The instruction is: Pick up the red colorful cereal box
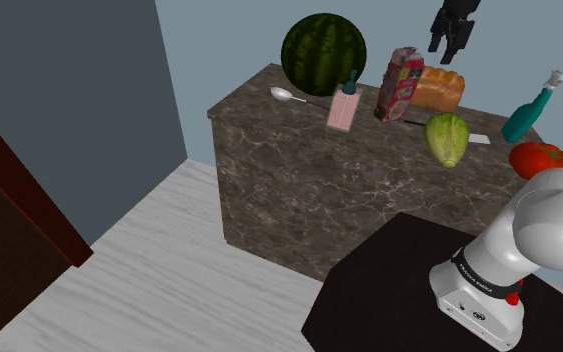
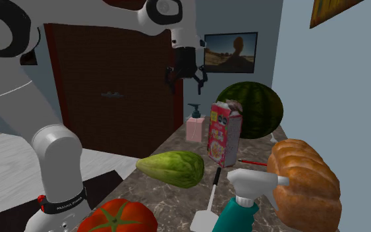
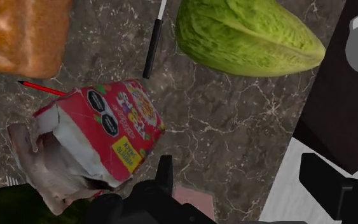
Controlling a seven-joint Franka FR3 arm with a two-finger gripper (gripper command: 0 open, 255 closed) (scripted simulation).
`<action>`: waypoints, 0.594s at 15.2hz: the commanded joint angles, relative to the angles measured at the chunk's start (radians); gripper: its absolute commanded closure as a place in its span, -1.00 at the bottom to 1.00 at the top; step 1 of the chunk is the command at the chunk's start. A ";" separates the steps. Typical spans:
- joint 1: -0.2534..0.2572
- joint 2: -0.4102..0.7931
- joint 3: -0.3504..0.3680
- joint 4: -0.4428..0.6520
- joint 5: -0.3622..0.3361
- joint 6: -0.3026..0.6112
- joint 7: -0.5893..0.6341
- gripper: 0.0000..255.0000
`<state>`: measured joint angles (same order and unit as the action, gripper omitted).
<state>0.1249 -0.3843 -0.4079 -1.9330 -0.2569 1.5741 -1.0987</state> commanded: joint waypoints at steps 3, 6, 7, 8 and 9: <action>0.029 0.167 -0.081 0.160 0.021 0.017 -0.249 -1.00; 0.034 0.301 -0.130 0.295 0.065 0.019 -0.433 -1.00; 0.030 0.348 -0.143 0.344 0.084 0.017 -0.494 -1.00; 0.024 0.397 -0.153 0.395 0.105 0.014 -0.555 -1.00; 0.015 0.447 -0.161 0.449 0.128 0.008 -0.615 -1.00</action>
<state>0.1470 0.0041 -0.5571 -1.5519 -0.1547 1.5931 -1.6410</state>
